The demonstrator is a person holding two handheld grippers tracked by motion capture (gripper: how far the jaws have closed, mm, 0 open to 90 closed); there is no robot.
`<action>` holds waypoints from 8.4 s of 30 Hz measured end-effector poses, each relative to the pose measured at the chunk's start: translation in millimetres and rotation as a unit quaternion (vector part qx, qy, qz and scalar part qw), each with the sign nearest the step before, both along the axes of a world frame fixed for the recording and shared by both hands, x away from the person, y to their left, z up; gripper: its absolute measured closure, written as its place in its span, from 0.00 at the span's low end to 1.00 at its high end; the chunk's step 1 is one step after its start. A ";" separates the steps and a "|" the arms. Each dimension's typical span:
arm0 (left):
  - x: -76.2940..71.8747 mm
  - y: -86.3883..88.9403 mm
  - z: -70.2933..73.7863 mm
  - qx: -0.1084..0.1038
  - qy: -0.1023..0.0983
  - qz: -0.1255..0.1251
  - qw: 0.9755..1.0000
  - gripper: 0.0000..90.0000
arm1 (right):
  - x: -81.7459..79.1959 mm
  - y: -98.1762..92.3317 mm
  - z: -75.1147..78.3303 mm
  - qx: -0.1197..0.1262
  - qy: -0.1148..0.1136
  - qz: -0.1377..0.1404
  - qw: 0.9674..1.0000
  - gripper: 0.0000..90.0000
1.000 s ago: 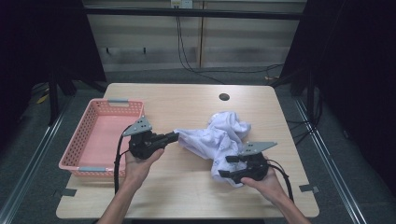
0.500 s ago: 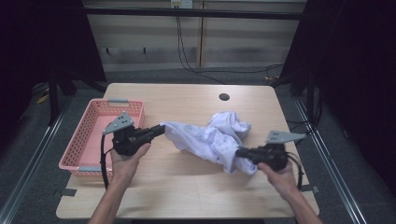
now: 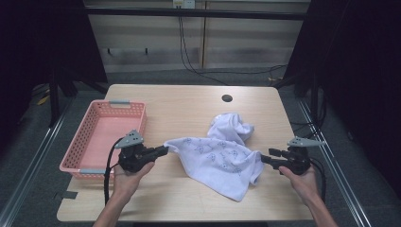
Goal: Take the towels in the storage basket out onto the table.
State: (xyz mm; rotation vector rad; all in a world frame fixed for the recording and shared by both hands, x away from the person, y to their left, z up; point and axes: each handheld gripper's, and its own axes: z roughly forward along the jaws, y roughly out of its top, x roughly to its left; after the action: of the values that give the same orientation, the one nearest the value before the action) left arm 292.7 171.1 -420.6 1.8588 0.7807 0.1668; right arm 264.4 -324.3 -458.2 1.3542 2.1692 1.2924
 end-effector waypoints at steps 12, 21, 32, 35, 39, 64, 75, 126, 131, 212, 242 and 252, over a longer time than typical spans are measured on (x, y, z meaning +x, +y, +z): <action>-37.7 21.4 -7.9 0.040 0.017 -0.017 0.999 0.97 | -37.2 63.4 -23.2 -0.023 0.038 0.134 0.990 0.59; -38.0 25.6 -9.2 0.045 0.010 0.001 0.999 0.71 | -42.5 78.6 -40.0 -0.078 0.051 0.168 0.981 0.53; -25.1 6.9 -21.0 0.061 0.024 -0.020 0.998 0.55 | -46.5 59.1 -35.7 -0.109 0.059 0.147 0.981 1.00; -20.1 -4.9 -39.3 0.089 0.048 -0.042 0.994 0.50 | -47.2 51.3 -35.4 -0.099 0.066 0.140 0.983 1.00; -19.9 -20.7 -56.3 0.120 0.061 -0.074 0.988 0.49 | -45.6 41.5 -33.5 -0.081 0.062 0.123 0.987 1.00; -12.2 15.9 -18.1 -0.010 0.035 -0.035 0.999 0.97 | -35.3 18.9 4.8 0.010 0.004 0.083 0.996 1.00; -50.6 22.5 49.1 -0.077 -0.006 -0.064 0.995 0.97 | -65.2 -4.2 83.3 0.049 -0.097 0.072 0.991 1.00; -17.6 -36.6 -61.1 0.087 0.100 -0.060 0.989 0.98 | -6.5 61.0 -17.4 -0.048 0.027 0.112 0.992 0.97; -62.6 -20.1 -57.7 0.082 0.120 -0.091 0.985 0.97 | -45.7 62.7 -11.9 -0.032 0.035 0.136 0.990 0.92; -13.1 -87.2 -54.0 0.012 0.028 -0.088 0.996 0.98 | -24.6 80.3 -34.6 -0.075 0.028 0.145 0.986 0.53; -3.6 10.6 53.6 -0.030 -0.082 0.008 0.996 0.99 | -9.6 31.1 96.3 0.050 -0.128 0.075 0.988 0.95; -1.3 4.8 26.0 -0.008 -0.039 -0.002 0.999 0.99 | -17.1 28.6 32.2 -0.007 -0.019 0.089 0.996 0.80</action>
State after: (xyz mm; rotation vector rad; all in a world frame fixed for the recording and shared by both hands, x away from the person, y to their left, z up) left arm 291.4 175.9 -394.5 1.8269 0.7224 0.2288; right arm 247.2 -295.7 -426.0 1.1418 2.3123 1.3508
